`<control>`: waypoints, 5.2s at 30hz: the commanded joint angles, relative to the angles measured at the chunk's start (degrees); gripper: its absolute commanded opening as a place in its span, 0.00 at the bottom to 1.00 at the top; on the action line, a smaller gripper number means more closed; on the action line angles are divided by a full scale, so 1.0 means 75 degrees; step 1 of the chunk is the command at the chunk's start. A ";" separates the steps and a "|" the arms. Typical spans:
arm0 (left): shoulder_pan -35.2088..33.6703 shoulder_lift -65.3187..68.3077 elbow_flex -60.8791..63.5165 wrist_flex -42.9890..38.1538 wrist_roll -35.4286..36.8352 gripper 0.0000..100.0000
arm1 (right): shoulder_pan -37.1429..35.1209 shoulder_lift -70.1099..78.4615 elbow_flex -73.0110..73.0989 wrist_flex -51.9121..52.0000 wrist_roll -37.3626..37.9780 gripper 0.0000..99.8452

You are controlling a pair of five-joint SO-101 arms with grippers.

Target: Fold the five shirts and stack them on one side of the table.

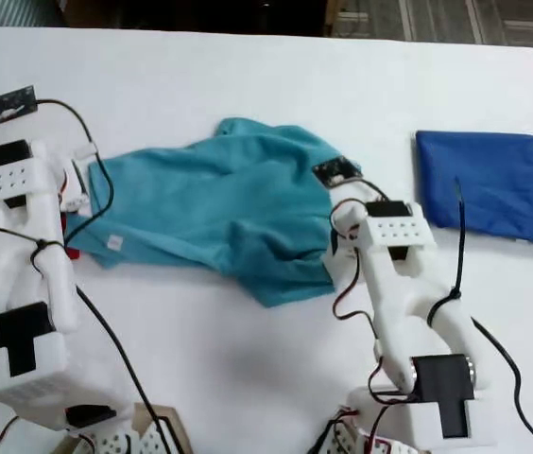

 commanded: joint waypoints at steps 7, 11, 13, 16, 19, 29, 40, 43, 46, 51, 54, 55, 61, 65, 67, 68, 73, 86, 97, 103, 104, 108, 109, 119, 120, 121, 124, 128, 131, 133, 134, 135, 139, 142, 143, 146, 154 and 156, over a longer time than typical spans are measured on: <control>-0.0023 -0.0445 -0.0088 -0.0117 -0.0023 0.03 | 0.0111 -0.0346 0.0352 -0.0791 0.0316 0.13; -0.0023 -0.0445 -0.0088 -0.0117 -0.0035 0.03 | 0.0064 -0.0346 0.0352 -0.0815 0.0281 0.13; -0.0023 -0.0445 -0.0088 -0.0117 -0.0035 0.03 | 0.0064 -0.0346 0.0387 -0.0791 0.0270 0.13; -0.0023 -0.0445 -0.0088 -0.0117 -0.0035 0.03 | 0.0041 -0.0346 0.0621 -0.0838 0.0281 0.13; -0.0023 -0.0445 -0.0088 -0.0117 -0.0023 0.03 | -0.0029 -0.0346 0.0715 -0.0850 0.0305 0.13; -0.0023 -0.0445 -0.0088 -0.0117 -0.0023 0.03 | -0.0205 0.0170 0.0598 -0.1201 0.0270 0.13; -0.0023 -0.0445 -0.0041 -0.0105 -0.0047 0.03 | -0.0299 0.0955 0.0105 -0.1155 0.0258 0.02; -0.0012 -0.0434 -0.0018 -0.0059 -0.0059 0.03 | -0.0018 0.0451 0.0059 -0.0955 0.0305 0.02; 0.0012 -0.0481 -0.0076 -0.0059 -0.0059 0.03 | 0.0264 -0.0557 0.0059 -0.0744 0.0492 0.02; 0.0152 -0.0574 -0.0275 0.0188 -0.0059 0.03 | 0.0147 -0.2338 -0.0012 -0.0311 0.0797 0.02; 0.0375 -0.0727 -0.0486 0.0656 -0.0059 0.03 | 0.0100 -0.2889 -0.0422 -0.0182 0.0492 0.02; 0.0481 -0.0785 -0.0557 0.0844 -0.0059 0.03 | 0.0123 -0.2948 -0.0656 -0.0147 0.0363 0.02; 0.0821 -0.0867 -0.0440 0.1395 -0.0070 0.03 | 0.0088 -0.2866 -0.1254 -0.0299 0.0258 0.02; 0.0715 -0.0399 0.0287 0.0856 -0.0070 0.03 | 0.0158 -0.2362 -0.1242 -0.0322 0.0270 0.02; 0.0692 -0.0152 0.0451 0.0539 -0.0059 0.03 | 0.0100 -0.2116 -0.1278 -0.0334 0.0270 0.02; 0.0692 -0.0047 0.0486 0.0457 -0.0059 0.03 | 0.0088 -0.2045 -0.1278 -0.0416 0.0270 0.02; 0.0668 -0.0035 0.0568 0.0797 -0.0141 0.14 | 0.0147 -0.1741 -0.1278 -0.0451 0.0270 0.02; -0.0316 -0.1922 0.1752 0.1817 -0.2368 0.15 | 0.0158 -0.1694 -0.1254 -0.0416 0.0211 0.02; -0.0422 -0.2766 0.4812 -0.2075 -0.7467 0.15 | 0.0111 -0.1694 -0.1242 -0.0311 0.0211 0.02; -0.0422 -0.2825 0.5163 -0.2954 -1.0069 0.15 | 0.0100 -0.1694 -0.1242 -0.0311 0.0211 0.02; -0.0422 -0.2837 0.5105 -0.2813 -1.0210 0.15 | 0.0100 -0.1694 -0.1242 -0.0311 0.0211 0.02; -0.0399 -0.2837 0.4331 -0.1207 -1.0385 0.15 | 0.0100 -0.1694 -0.1231 -0.0311 0.0211 0.02; -0.0399 -0.2837 0.4097 -0.0692 -1.0467 0.15 | 0.0100 -0.1694 -0.1231 -0.0311 0.0211 0.02; -0.0270 -0.2837 0.3675 0.0832 -1.1288 0.15 | 0.0100 -0.1682 -0.1231 -0.0311 0.0211 0.02; -0.0270 -0.2837 0.3780 0.0692 -1.1405 0.15 | 0.0100 -0.1682 -0.1231 -0.0311 0.0211 0.02; -0.0270 -0.2837 0.3909 0.0422 -1.1511 0.15 | 0.0100 -0.1682 -0.1231 -0.0311 0.0211 0.02; -0.0258 -0.2825 0.4273 -0.0375 -1.1593 0.15 | 0.0100 -0.1682 -0.1231 -0.0311 0.0211 0.02; -0.0117 -0.2825 0.4741 -0.0692 -1.1593 0.15 | 0.0123 -0.1682 -0.1231 -0.0311 0.0211 0.02; 0.0035 -0.2825 0.5023 -0.0703 -1.1675 0.15 | 0.0147 -0.1682 -0.1231 -0.0311 0.0223 0.02; 0.0094 -0.2813 0.5163 -0.0821 -1.1768 0.15 | 0.0147 -0.1682 -0.1231 -0.0311 0.0246 0.02; 0.0094 -0.2813 0.5245 -0.0961 -1.1768 0.15 | 0.0147 -0.1682 -0.1231 -0.0311 0.0246 0.02; 0.0082 -0.2813 0.5316 -0.1172 -1.1768 0.15 | 0.0147 -0.1682 -0.1231 -0.0311 0.0246 0.02; -0.0023 -0.2766 0.5656 -0.2040 -1.1792 0.15 | 0.0147 -0.1682 -0.1231 -0.0311 0.0246 0.02; -0.0199 -0.2755 0.5878 -0.2801 -1.1792 0.15 | 0.0147 -0.1694 -0.1231 -0.0287 0.0258 0.02; -0.0270 -0.2743 0.5914 -0.3001 -1.1792 0.15 | 0.0147 -0.1694 -0.1242 -0.0229 0.0258 0.02; -0.0363 -0.2743 0.5925 -0.3177 -1.1804 0.15 | 0.0158 -0.1694 -0.1242 -0.0205 0.0258 0.02; -0.0387 -0.2743 0.5867 -0.3470 -1.1804 0.15 | 0.0158 -0.1705 -0.1242 -0.0205 0.0246 0.02; -0.0387 -0.2743 0.5867 -0.3493 -1.1804 0.11 | 0.0158 -0.1729 -0.1242 -0.0205 0.0223 0.02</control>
